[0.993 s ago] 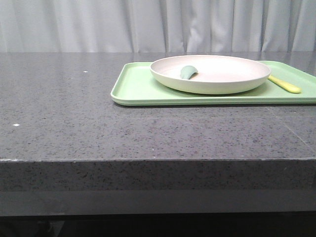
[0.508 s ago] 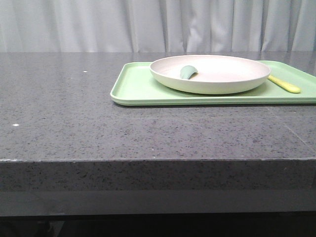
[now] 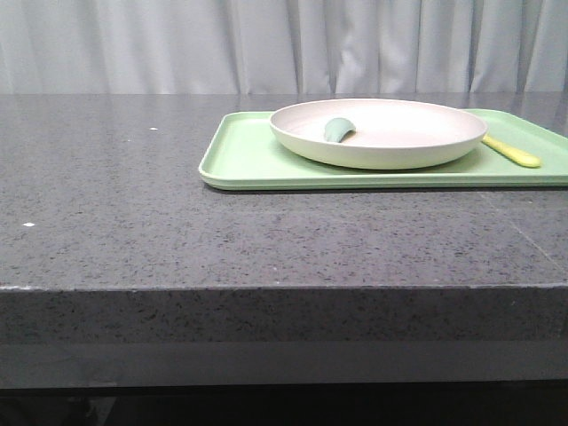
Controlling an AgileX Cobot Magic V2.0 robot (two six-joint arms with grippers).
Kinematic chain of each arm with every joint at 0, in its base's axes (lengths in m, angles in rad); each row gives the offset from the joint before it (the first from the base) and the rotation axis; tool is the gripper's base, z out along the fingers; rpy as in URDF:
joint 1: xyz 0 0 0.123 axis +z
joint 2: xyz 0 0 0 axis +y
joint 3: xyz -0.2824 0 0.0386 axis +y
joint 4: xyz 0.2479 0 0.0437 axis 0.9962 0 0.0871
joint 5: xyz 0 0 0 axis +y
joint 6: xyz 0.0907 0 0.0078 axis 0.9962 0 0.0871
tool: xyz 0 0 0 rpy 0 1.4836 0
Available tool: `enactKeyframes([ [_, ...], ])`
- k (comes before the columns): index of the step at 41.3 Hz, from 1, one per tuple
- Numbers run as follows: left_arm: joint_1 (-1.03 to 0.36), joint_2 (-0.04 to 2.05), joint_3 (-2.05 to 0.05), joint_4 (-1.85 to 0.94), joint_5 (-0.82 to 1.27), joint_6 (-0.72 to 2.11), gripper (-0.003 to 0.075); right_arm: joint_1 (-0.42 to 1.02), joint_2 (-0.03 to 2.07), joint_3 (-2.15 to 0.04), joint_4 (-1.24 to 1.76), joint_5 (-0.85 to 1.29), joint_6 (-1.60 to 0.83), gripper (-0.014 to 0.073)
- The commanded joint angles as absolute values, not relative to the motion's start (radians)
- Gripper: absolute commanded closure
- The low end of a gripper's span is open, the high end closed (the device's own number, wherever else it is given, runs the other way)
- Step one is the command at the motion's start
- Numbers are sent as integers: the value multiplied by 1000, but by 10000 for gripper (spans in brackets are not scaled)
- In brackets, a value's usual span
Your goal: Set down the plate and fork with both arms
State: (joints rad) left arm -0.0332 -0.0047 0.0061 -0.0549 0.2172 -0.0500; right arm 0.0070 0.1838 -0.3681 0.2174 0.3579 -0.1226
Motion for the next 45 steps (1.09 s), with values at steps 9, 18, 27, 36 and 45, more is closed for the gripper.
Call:
enactKeyframes([
  [9,-30,-26,9,-55,138,-52,738,6,192,-362,210,241,-131,645],
  [18,-30,-26,9,-55,138,-52,738,5,154,-206,158,112,-129,645],
  [27,-30,-26,9,-55,138,-52,738,5,54,-32,126,75,-126,645],
  [36,-30,-26,9,-55,138,-52,738,4,-29,23,126,134,-67,645],
  [45,-30,-26,9,-55,138,-52,738,4,-29,23,126,141,-68,645],
])
